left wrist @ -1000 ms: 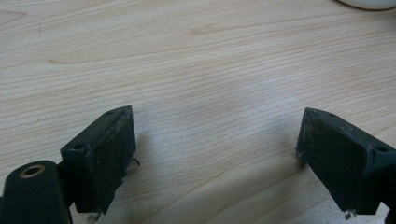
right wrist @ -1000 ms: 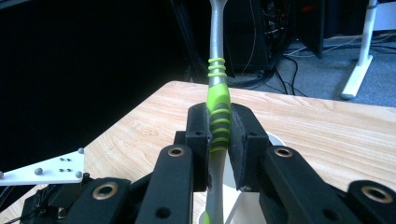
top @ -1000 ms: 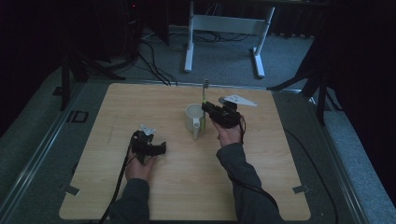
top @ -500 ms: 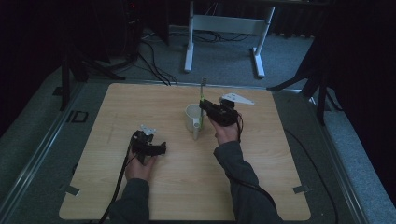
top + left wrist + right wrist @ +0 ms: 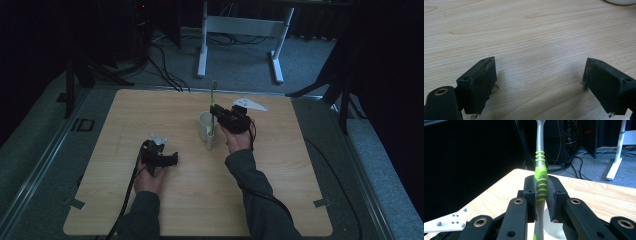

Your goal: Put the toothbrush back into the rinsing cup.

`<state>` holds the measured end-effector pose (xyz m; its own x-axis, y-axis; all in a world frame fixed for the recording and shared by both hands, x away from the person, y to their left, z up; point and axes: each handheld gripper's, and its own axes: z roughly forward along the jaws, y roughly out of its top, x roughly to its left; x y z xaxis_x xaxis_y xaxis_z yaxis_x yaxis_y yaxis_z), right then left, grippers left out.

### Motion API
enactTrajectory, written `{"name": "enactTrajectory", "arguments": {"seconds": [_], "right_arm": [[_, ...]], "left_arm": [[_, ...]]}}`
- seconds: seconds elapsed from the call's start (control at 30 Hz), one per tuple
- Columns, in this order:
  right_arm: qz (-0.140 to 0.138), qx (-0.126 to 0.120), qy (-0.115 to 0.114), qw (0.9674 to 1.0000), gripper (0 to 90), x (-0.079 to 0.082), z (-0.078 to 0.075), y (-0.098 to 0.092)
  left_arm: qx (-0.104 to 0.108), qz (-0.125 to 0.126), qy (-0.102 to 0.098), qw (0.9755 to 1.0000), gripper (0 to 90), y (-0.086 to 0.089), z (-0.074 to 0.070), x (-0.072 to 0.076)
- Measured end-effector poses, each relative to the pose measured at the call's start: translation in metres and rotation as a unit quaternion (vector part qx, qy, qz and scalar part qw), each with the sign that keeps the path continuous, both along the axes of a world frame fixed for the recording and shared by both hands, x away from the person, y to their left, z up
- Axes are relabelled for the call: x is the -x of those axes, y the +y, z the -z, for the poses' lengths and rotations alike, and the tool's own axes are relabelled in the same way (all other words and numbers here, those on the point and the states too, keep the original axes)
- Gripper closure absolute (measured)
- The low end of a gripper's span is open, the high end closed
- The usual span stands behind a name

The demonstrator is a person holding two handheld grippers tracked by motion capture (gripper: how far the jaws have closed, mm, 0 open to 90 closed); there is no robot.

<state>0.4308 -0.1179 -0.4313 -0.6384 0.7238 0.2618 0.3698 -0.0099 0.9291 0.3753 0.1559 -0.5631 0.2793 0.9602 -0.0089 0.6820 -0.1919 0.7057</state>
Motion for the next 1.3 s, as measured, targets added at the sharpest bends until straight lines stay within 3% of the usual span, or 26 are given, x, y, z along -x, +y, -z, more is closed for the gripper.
{"name": "enactTrajectory", "arguments": {"seconds": [0.67, 1.3], "right_arm": [[0.008, 0.017, -0.009, 0.9998, 78.6, -0.004, 0.010, 0.005], [0.012, 0.015, -0.017, 0.9997, 78.5, -0.002, 0.017, 0.007]], "left_arm": [[0.000, -0.001, 0.000, 1.0000, 12.1, 0.000, 0.000, 0.000], [0.000, -0.001, 0.000, 1.0000, 12.2, 0.000, 0.000, 0.000]]}}
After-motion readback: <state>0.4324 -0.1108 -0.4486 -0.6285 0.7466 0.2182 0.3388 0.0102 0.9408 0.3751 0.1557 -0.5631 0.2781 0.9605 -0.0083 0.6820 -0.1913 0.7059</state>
